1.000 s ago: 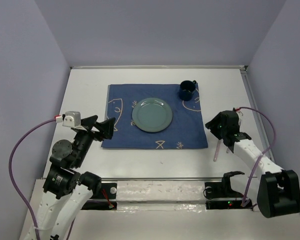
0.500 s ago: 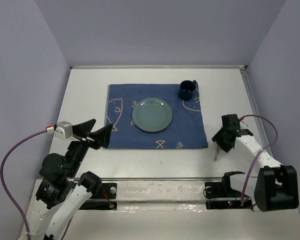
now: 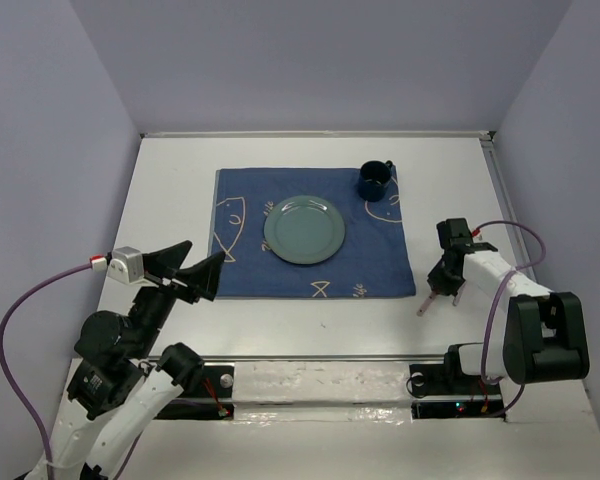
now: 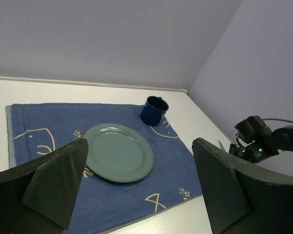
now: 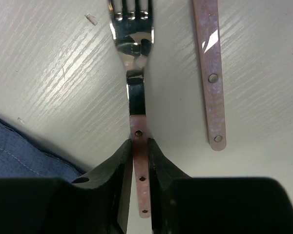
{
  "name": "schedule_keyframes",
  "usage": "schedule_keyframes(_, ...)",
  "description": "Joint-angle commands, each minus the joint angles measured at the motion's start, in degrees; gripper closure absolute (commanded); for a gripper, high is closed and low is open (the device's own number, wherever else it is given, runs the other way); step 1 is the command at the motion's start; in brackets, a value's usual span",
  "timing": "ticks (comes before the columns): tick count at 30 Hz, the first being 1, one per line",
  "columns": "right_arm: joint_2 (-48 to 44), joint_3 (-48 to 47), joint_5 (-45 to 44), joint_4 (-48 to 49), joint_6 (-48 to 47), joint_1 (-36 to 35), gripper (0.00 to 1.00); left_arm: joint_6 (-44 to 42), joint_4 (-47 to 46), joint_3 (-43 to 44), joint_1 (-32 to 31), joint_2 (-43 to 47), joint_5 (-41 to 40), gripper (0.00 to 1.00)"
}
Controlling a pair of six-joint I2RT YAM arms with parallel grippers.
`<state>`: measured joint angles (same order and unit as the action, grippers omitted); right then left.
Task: Set the dinner table for one person
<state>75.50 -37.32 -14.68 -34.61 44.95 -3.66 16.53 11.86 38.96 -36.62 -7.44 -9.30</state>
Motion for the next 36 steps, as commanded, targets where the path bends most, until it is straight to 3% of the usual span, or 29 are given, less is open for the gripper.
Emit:
schedule_keyframes(1,0.79,-0.73,0.44,1.21,-1.09,0.41,0.83,-1.15,-1.75,0.85,-0.47,0.59,-0.54,0.01)
schedule_keyframes(4,-0.09,-2.93,-1.92,-0.36,-3.46,0.41,0.99,-1.15,-1.75,0.85,-0.38,0.32,-0.54,0.01)
schedule_keyframes(8,-3.69,-6.70,-5.01,-5.10,-7.24,0.41,1.00,-1.07,-1.84,0.77,-0.47,-0.29,-0.63,0.01)
schedule_keyframes(11,-9.48,-10.22,-2.65,-5.82,-10.49,-0.99,1.00,-1.07,-1.92,0.77,-0.12,-1.08,-0.54,0.01)
schedule_keyframes(14,-13.19,-14.95,-0.61,-3.55,-8.83,-10.02,1.00,-1.07,-2.01,0.85,0.58,-2.13,-0.72,0.01)
schedule_keyframes(16,-11.26,-18.21,-2.81,-2.49,-4.71,-20.91,1.00,-0.98,-2.19,1.03,1.02,-2.75,-0.89,0.01)
schedule_keyframes(19,-1.79,-25.41,-3.25,3.48,-1.80,-33.02,1.00,-0.45,-1.66,1.21,1.90,-4.42,-2.56,0.01)
schedule_keyframes(23,18.56,-40.08,-6.77,9.37,-3.29,-42.89,1.00,-0.19,-1.84,0.94,3.48,-5.91,-1.87,0.01)
schedule_keyframes(28,37.67,-62.29,-1.42,11.23,-4.61,-46.61,1.00,-0.01,-2.01,0.77,6.03,-7.50,-1.16,0.01)
schedule_keyframes(33,52.35,-73.50,2.46,11.32,-0.93,-49.07,1.00,0.34,-1.84,0.50,7.44,-9.08,-0.89,0.01)
schedule_keyframes(36,55.97,-77.46,2.54,11.23,0.83,-49.07,1.00,0.78,-1.57,0.50,7.44,-10.05,-0.54,0.01)
